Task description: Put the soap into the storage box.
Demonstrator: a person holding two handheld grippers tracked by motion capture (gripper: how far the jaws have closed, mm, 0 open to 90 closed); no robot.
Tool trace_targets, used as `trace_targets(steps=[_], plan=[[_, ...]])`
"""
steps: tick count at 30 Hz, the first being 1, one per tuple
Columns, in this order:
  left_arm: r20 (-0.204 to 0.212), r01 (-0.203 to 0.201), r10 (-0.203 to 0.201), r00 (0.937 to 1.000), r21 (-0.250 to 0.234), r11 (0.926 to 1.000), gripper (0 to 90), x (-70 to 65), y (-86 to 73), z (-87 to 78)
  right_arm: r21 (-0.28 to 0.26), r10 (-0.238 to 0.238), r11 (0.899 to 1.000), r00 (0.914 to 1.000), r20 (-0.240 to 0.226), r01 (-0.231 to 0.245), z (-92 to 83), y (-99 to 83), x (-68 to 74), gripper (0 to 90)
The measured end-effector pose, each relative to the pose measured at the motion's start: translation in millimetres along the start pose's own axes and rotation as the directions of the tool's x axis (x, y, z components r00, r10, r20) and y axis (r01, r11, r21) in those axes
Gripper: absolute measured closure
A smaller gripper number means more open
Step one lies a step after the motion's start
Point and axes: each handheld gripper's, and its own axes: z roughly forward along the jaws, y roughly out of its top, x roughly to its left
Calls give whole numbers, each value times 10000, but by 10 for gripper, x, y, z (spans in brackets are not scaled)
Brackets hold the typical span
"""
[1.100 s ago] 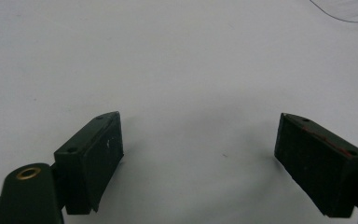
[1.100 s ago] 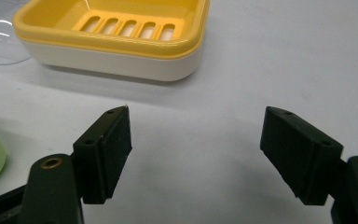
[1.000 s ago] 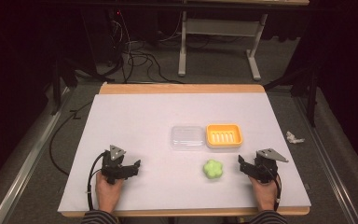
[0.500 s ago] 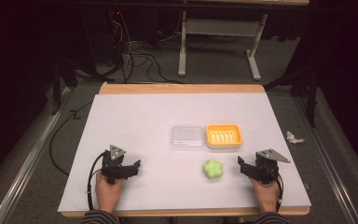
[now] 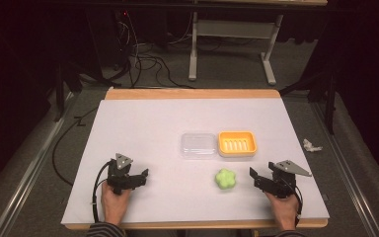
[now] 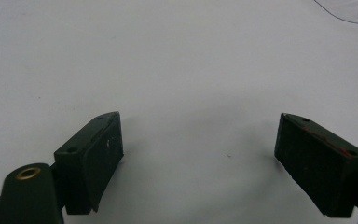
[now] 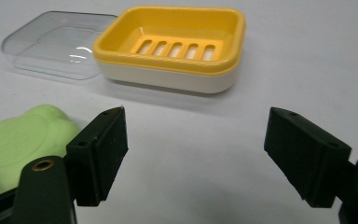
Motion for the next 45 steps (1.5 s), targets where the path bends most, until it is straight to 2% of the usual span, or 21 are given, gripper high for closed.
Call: trace_targets(steps=[4,9,16,19,24,31,39,45], plan=[[-27,4,-4,10000,-22,10000,158,2,2,0,165,-81,9998,9995,-318,86,-17,3,55,217],[-32,15,-15,10000,-23,10000,158,6,5,-2,291,-403,9987,9985,-366,414,-42,20,128,195],[-14,11,-11,10000,-10,10000,158,2,2,1,345,-555,9977,9958,-723,581,-85,27,237,187],[-18,5,-6,10000,-16,10000,158,2,1,1,486,-824,9951,9933,-806,865,-80,28,297,185],[-18,48,-48,10000,-25,10000,158,0,1,5,609,-935,9931,9906,-995,999,-78,47,404,181],[6,23,-23,10000,30,10000,158,2,0,3,820,-1268,9872,9851,-1161,1367,-65,85,509,181],[23,52,-52,10000,-7,10000,158,-1,0,3,1043,-1437,9819,9806,-1337,1581,-16,98,607,182],[24,28,-28,10000,26,10000,158,1,0,2,1208,-1764,9733,9728,-1502,1952,43,119,713,180]])
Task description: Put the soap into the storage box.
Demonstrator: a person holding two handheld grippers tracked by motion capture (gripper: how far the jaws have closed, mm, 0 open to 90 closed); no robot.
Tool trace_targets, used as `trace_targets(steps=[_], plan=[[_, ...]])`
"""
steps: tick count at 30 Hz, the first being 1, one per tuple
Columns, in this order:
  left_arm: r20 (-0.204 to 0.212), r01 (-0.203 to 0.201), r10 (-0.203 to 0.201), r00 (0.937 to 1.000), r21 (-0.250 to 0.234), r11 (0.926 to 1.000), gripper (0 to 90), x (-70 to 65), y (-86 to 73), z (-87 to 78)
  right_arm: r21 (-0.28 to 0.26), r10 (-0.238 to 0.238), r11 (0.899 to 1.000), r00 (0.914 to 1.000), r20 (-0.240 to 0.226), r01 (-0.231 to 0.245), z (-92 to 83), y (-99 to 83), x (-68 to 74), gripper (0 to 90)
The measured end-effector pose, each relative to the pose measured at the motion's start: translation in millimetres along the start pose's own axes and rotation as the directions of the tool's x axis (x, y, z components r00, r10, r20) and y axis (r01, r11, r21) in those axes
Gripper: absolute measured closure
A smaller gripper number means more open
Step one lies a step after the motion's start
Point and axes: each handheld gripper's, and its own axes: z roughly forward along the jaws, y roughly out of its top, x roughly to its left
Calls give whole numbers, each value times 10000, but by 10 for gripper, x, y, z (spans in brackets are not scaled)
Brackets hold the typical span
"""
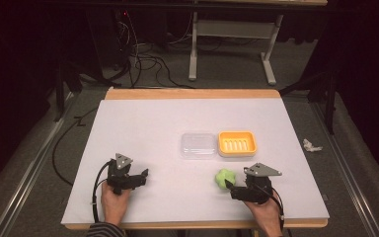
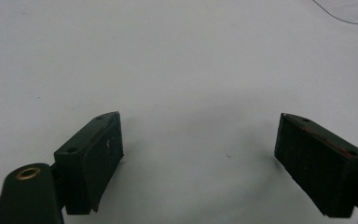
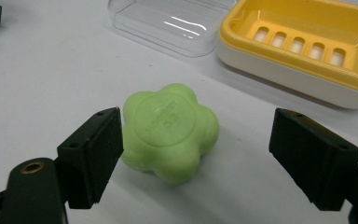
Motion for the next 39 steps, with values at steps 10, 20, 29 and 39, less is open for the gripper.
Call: trace_targets(steps=[10,20,29,39], plan=[[12,-4,4,10000,13,10000,158,3,3,-5,582,-358,9977,9994,-20,359,128,67,110,178],[8,-8,8,10000,9,10000,158,5,4,-5,1237,-504,9911,9987,123,485,255,96,164,175],[5,6,-6,10000,19,10000,158,6,4,-4,1870,-620,9808,9975,333,547,366,120,206,181],[20,18,-18,10000,-6,10000,158,6,4,-4,2372,-608,9703,9971,452,484,450,138,212,213]])
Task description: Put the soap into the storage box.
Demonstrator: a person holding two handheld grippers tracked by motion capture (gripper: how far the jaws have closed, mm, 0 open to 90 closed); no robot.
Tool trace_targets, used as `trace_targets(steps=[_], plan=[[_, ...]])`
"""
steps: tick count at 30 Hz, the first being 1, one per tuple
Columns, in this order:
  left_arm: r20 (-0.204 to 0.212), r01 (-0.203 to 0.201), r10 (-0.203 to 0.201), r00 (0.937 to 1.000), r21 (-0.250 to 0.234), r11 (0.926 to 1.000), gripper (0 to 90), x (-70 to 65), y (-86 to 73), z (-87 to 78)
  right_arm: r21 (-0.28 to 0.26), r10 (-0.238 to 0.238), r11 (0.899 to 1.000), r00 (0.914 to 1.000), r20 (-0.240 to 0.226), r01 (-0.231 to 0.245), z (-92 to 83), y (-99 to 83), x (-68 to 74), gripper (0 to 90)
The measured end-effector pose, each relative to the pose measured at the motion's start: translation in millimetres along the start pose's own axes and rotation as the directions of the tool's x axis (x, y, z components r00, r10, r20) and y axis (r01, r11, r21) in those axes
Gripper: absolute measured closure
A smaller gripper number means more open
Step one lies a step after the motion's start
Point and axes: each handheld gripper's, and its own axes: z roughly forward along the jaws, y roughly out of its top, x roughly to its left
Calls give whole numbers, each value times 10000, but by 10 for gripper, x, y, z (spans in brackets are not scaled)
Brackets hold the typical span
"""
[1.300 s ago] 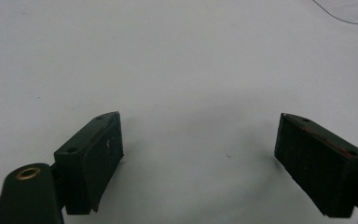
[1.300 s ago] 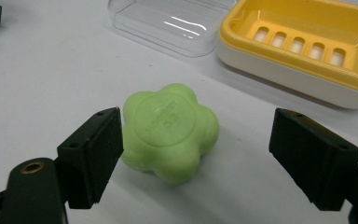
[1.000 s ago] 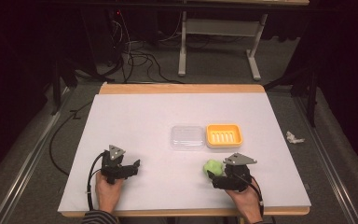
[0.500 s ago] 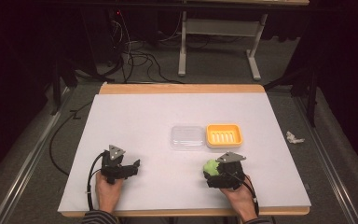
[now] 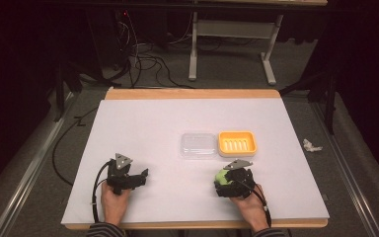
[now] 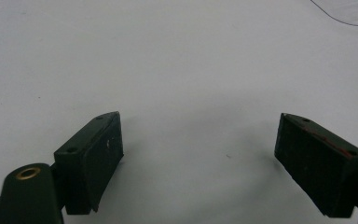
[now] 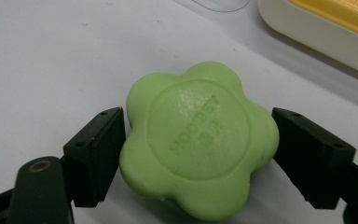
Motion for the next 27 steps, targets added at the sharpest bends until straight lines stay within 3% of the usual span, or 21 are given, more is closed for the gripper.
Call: trace_targets(steps=[7,27], plan=[[1,-2,3,10000,-24,10000,158,-1,0,-2,-4,55,10000,10000,-1,-55,19,12,7,261],[2,19,-19,10000,5,10000,158,1,1,1,-23,-187,9998,9993,-309,186,-5,-3,-22,271]])
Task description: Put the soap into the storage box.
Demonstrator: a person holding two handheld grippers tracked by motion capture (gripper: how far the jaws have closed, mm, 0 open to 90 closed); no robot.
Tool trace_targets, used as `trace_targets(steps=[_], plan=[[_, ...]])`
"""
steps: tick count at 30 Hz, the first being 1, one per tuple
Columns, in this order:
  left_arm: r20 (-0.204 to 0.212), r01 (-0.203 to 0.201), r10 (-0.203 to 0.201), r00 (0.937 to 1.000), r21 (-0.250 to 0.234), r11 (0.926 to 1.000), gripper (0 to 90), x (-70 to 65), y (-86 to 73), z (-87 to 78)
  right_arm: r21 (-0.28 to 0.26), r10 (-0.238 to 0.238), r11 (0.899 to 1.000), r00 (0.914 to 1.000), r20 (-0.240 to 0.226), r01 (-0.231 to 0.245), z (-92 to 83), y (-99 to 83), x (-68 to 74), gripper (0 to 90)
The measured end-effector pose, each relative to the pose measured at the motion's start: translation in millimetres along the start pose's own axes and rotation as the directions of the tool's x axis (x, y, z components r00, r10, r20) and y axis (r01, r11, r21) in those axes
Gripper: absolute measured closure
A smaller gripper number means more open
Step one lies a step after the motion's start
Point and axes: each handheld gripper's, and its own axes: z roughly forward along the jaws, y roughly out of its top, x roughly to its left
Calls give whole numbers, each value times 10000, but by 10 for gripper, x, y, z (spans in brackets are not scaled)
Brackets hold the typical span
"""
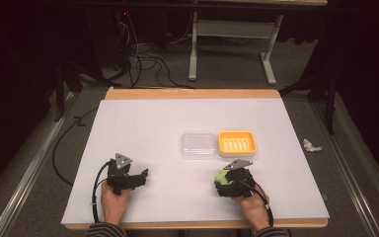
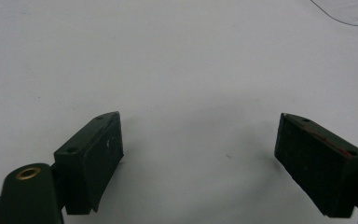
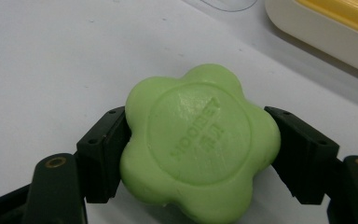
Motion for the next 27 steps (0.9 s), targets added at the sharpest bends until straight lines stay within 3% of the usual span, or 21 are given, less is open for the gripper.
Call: trace_targets(steps=[27], plan=[[29,21,-21,10000,-22,10000,158,-1,0,-1,-674,591,9960,9982,-38,-592,-226,-37,-191,271]])
